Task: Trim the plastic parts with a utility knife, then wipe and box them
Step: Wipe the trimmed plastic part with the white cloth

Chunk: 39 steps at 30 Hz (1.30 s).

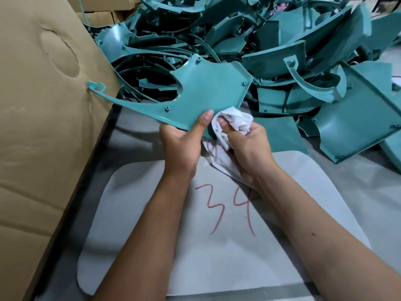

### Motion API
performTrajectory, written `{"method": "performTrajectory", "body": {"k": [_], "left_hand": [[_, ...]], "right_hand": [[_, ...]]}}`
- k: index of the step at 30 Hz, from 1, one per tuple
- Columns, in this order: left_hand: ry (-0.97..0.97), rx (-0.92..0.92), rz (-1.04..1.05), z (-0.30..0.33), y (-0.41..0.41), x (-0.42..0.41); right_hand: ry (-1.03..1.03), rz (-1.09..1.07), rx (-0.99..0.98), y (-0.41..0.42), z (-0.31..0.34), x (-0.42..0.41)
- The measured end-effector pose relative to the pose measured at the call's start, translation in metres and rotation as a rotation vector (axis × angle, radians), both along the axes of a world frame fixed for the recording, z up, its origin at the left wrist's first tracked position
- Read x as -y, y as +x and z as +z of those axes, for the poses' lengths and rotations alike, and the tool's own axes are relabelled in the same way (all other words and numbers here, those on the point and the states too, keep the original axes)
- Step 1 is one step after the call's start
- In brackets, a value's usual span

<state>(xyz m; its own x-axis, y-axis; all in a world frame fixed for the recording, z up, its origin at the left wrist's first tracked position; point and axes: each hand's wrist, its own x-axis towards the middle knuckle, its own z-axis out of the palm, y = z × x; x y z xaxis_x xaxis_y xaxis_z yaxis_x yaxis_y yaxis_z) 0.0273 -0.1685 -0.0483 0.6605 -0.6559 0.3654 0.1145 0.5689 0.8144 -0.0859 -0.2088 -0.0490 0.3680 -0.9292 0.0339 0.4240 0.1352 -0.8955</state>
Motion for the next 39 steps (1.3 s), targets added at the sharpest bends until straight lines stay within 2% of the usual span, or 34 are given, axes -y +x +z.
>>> {"method": "performTrajectory", "body": {"k": [2, 8, 13, 20, 24, 27, 30, 31, 32, 34, 36, 39], "left_hand": [[0.002, 0.005, 0.01, -0.002, 0.002, 0.001], [-0.009, 0.011, -0.102, -0.004, 0.003, 0.004], [0.005, 0.111, -0.234, 0.001, 0.009, 0.0], [0.101, 0.267, -0.32, 0.001, 0.008, -0.011], [0.07, 0.253, -0.325, 0.003, 0.007, -0.009], [0.066, 0.28, -0.281, 0.003, 0.004, -0.014], [0.179, 0.553, -0.076, -0.006, 0.017, -0.015], [0.196, 0.627, -0.054, -0.01, 0.019, -0.015], [0.188, 0.603, -0.092, -0.011, 0.017, -0.015], [0.163, 0.414, -0.205, -0.009, 0.007, -0.016], [0.138, 0.253, -0.219, -0.006, 0.005, -0.016], [0.131, 0.167, -0.192, -0.006, 0.01, -0.015]], "right_hand": [[0.006, 0.065, 0.021, 0.002, -0.002, -0.007], [-0.103, 0.04, -0.128, -0.008, -0.004, -0.002], [-0.094, 0.05, -0.087, -0.018, 0.003, 0.003], [-0.02, -0.196, -0.044, -0.044, 0.014, 0.028], [-0.281, -0.377, -0.235, -0.045, 0.012, 0.035], [-0.322, -0.465, -0.223, -0.047, 0.014, 0.036], [-0.34, -0.619, -0.203, -0.06, 0.015, 0.041], [-0.379, -0.607, -0.225, -0.063, 0.015, 0.041], [-0.426, -0.539, -0.267, -0.063, 0.016, 0.04], [-0.501, -0.341, -0.345, -0.062, 0.013, 0.037], [-0.482, -0.155, -0.309, -0.06, 0.014, 0.033], [-0.525, -0.042, -0.355, -0.061, 0.011, 0.035]]}}
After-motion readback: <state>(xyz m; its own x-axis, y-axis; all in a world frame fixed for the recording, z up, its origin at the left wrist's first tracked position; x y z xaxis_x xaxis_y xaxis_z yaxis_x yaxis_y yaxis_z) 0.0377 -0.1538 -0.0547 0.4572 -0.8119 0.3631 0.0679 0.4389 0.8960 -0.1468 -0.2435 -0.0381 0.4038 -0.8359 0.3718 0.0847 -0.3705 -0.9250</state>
